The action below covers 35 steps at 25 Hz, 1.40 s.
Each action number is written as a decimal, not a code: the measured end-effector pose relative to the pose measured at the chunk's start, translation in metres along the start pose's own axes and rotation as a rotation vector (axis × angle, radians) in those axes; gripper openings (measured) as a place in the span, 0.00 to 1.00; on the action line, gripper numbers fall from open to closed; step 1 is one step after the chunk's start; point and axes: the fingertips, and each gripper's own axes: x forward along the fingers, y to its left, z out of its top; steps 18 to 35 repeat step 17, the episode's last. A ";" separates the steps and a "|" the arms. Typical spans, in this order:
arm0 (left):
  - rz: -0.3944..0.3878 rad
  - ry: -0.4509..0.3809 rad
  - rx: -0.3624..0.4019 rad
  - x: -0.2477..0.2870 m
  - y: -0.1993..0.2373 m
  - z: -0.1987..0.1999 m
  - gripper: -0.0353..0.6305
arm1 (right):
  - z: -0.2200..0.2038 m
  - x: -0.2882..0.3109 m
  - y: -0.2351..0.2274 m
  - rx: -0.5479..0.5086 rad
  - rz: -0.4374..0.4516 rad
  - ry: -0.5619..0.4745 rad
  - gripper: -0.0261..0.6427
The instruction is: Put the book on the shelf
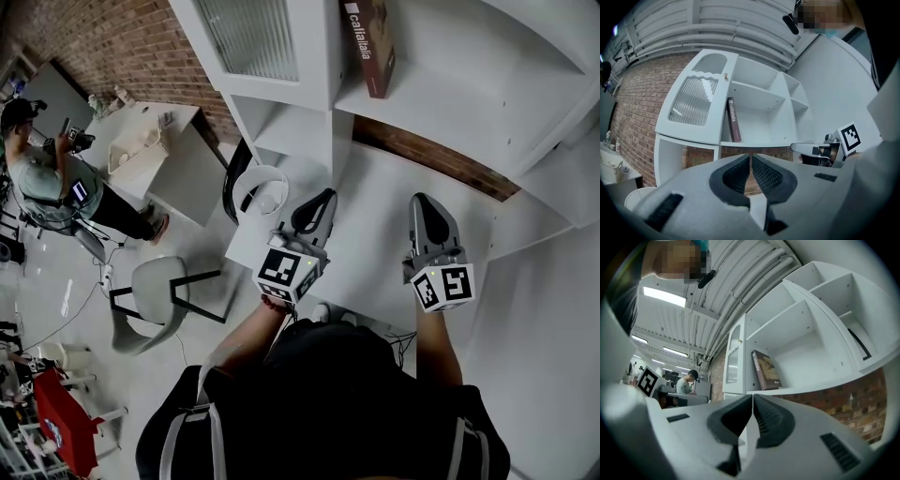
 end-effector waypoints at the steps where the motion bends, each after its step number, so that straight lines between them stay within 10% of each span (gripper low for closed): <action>1: 0.004 0.009 -0.005 -0.002 0.001 -0.003 0.10 | -0.002 -0.002 0.001 0.004 -0.001 0.005 0.09; 35: 0.050 0.058 -0.036 -0.025 0.011 -0.032 0.10 | -0.059 -0.030 0.036 0.134 0.059 0.113 0.09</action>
